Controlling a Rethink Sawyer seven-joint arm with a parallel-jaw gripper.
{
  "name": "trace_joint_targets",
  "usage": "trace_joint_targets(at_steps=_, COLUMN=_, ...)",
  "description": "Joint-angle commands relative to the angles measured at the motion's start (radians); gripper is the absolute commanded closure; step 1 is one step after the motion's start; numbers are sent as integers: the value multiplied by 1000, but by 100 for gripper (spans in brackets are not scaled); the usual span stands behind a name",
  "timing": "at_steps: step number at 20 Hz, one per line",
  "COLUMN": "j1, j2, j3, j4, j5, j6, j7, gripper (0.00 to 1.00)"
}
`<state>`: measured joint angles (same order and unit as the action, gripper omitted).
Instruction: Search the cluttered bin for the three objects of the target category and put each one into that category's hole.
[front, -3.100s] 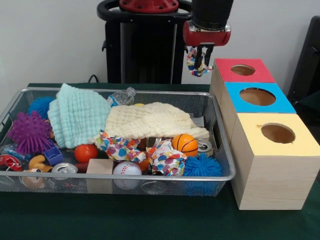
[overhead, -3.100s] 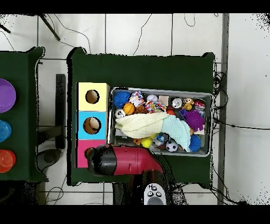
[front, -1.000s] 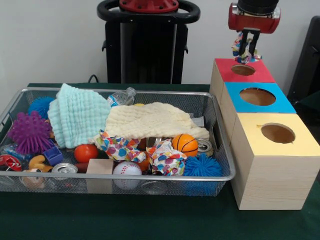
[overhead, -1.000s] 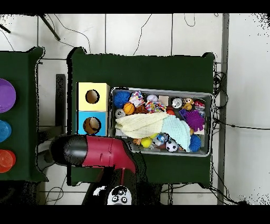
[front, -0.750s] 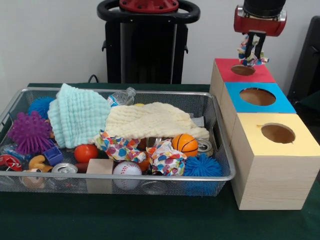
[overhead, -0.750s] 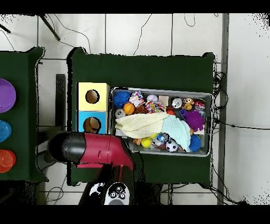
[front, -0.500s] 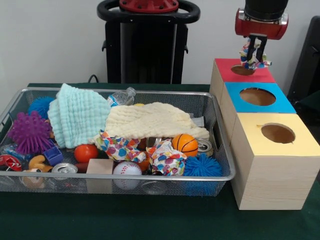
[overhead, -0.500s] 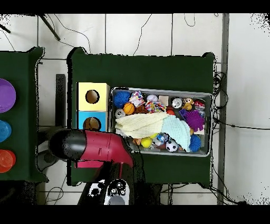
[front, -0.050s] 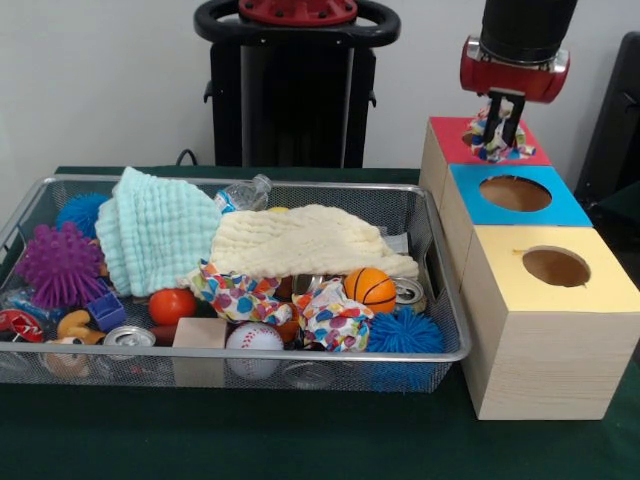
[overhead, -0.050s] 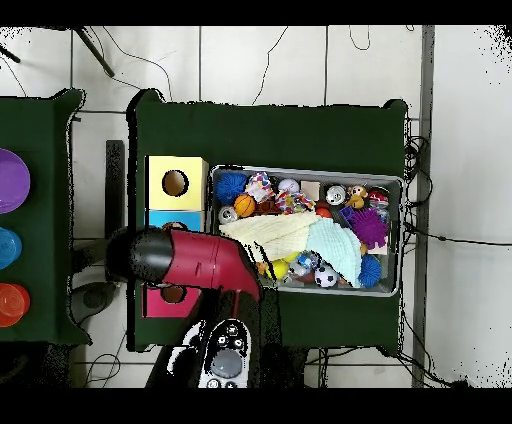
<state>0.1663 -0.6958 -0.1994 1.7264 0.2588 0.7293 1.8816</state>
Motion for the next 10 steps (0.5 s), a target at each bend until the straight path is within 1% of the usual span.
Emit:
trace_joint_targets(at_steps=1, j1=-25, j2=108, j3=-33, j4=-159, j5=35, j6=91, j7=324, gripper=100)
trace_joint_targets(at_steps=5, j1=-29, j2=136, j3=-20, j4=-222, j5=47, j6=127, j7=311, gripper=100)
trace_joint_targets(at_steps=10, j1=-7, j2=194, j3=-32, j4=-335, j5=49, j6=174, j7=341, gripper=100)
